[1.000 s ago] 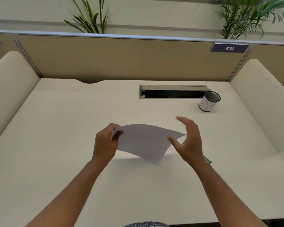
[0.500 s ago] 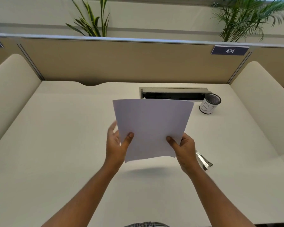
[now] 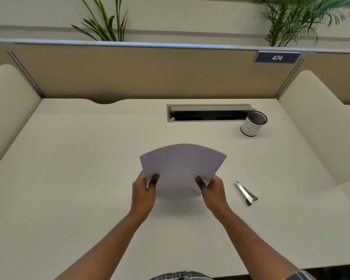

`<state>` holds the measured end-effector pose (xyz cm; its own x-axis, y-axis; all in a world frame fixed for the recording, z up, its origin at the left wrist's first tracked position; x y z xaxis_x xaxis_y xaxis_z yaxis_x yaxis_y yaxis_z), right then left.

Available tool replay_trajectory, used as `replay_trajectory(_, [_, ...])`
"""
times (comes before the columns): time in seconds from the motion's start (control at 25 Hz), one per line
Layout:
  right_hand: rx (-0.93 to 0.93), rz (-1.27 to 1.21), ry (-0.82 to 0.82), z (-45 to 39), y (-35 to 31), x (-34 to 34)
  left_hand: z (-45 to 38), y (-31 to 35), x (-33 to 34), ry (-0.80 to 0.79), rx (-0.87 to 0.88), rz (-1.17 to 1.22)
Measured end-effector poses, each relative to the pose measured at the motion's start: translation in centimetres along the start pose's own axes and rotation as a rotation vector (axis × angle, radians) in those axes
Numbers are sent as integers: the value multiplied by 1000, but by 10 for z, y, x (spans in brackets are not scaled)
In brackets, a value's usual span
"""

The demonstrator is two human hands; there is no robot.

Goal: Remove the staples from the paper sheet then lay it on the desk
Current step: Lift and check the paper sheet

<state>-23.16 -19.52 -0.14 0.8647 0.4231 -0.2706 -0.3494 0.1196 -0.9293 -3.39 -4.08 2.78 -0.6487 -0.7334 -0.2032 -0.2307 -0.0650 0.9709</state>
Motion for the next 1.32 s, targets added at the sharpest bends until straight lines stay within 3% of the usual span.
replay_trajectory(0.44, [78, 186, 35, -3, 31, -3, -4, -27, 5, -57, -102, -99])
replay_trajectory(0.72, [137, -17, -134, 5, 19, -3, -8, -42, -1, -203, -197, -48])
replay_trajectory(0.88, [216, -126, -210, -4, 20, -6, -5, -46, -4, -170, -219, -86])
replay_trajectory(0.96, [235, -180, -137, -15, 23, -23, -5, -48, -8, -150, -232, -79])
replay_trajectory(1.04, [194, -82, 60, -22, 28, -56, -7, -53, -15, -120, -252, -51])
replay_trajectory(1.2, [57, 477, 462, -8, 52, -111, -7, -58, -29, -60, -274, 18])
replay_trajectory(1.32, [60, 787, 539, -1, 83, -122, -7, -58, -36, -30, -273, 33])
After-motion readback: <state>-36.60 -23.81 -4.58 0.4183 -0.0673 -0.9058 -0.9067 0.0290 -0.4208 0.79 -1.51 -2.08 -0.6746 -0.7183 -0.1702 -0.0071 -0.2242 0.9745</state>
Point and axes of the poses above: each hand's wrist, its own z-axis away from the middle knuckle, its own x-axis out of the palm, y = z × x, the point moved 9 cm from there along -z, towards the middle knuckle, and after that the axes turned 9 degrees about x, right-handed, at the moved point
